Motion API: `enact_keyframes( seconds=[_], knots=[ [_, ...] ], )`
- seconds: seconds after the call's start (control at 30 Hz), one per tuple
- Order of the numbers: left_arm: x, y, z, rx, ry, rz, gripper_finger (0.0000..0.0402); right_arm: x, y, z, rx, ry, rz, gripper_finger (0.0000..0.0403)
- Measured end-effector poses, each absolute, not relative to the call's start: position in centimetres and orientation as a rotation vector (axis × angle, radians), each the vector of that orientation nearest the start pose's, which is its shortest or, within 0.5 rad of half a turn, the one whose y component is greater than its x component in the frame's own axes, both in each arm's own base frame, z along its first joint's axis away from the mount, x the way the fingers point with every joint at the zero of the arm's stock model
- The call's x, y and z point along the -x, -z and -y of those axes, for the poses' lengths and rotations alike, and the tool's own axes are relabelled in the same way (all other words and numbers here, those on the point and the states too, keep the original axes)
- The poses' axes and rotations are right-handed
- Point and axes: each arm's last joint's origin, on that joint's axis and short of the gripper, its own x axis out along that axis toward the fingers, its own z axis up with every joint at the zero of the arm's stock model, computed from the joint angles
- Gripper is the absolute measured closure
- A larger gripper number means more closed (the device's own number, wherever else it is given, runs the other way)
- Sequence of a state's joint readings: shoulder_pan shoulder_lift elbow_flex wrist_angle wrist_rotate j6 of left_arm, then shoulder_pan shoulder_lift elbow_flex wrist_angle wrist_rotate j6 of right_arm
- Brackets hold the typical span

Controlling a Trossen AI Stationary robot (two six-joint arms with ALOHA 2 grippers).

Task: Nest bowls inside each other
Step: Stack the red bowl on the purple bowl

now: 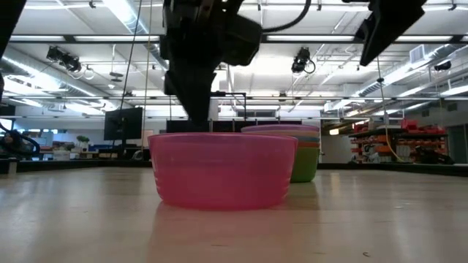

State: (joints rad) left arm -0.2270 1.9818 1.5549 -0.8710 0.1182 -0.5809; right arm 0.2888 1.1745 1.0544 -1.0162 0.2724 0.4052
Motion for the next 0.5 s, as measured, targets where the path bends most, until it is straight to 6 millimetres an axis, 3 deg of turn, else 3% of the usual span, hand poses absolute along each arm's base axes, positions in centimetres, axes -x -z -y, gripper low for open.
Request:
enact_keyframes(
  seconds=[0.23,0.5],
  knots=[
    [-39.2,-20.5,9.8,0.414,-0.055,-1.291,0.0309,-20.0,-28.0,-5.7,-0.049,0.212,-1.091,0.0299],
    [-39.4,-18.6,10.0,0.403,-0.106,-1.353,0.0313,-20.1,-28.0,-5.7,-0.046,0.222,-1.08,0.0299]
  ],
)
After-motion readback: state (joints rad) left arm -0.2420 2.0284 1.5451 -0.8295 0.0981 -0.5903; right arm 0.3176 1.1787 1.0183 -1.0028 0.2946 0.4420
